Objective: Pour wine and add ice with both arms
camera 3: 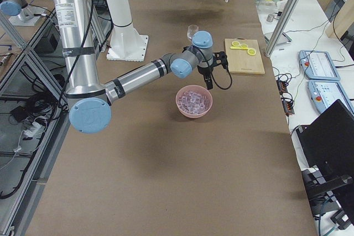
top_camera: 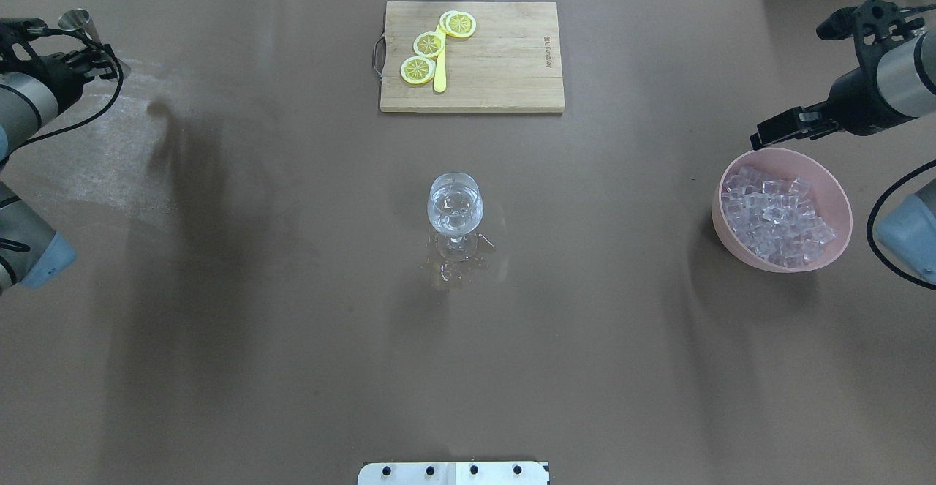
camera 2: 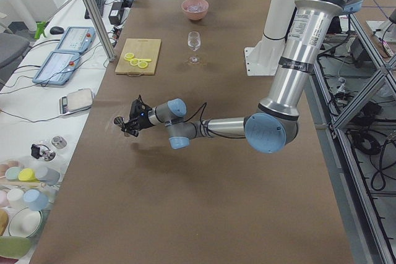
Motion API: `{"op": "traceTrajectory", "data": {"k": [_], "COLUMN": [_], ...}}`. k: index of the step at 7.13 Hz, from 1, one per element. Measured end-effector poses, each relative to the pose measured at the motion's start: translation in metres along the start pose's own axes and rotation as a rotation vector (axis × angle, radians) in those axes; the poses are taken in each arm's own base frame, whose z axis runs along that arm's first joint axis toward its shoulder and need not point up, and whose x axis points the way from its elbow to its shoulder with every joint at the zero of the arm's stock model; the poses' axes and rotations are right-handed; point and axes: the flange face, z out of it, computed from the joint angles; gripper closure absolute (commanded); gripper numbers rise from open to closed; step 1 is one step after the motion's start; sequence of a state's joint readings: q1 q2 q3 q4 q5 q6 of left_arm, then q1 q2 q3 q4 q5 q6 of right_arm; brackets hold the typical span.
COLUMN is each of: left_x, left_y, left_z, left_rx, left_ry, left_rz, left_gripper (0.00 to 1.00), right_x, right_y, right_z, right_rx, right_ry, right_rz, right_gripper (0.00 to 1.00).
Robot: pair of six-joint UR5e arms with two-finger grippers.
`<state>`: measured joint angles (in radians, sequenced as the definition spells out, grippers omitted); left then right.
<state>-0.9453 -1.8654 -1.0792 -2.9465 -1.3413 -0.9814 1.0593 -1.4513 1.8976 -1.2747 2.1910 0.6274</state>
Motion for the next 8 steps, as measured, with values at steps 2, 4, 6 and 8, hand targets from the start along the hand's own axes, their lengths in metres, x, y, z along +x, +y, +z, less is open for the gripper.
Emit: {"op": "traceTrajectory", "data": {"k": [2,4,6,8], "left_x": [0.005,0.011,0.012,0.014], "left_y": [0.015,0.028,0.034,0.039], "left_z": [0.003,0.002,0.001,0.001], "left_rx": [-0.019,-0.040,-0.048,-0.057], "left_ry": [0.000,0.008,0.009,0.012], "left_rz": [-0.017,-0.034,-0.033,-0.023], "left_gripper": [1.00,1.00,0.96,0.22], "right_x": [0.000,0.000,0.000,0.000], "right_y": [0.000,0.000,0.000,0.001], "right_z": [0.000,0.000,0.000,0.001], "right_rx": [0.000,-0.001,-0.001,-0.003], "right_ry": [0.000,0.001,0.000,0.001], "right_rz": [0.000,0.001,0.001,0.002], "right_gripper": [0.00,0.00,0.00,0.00]}}
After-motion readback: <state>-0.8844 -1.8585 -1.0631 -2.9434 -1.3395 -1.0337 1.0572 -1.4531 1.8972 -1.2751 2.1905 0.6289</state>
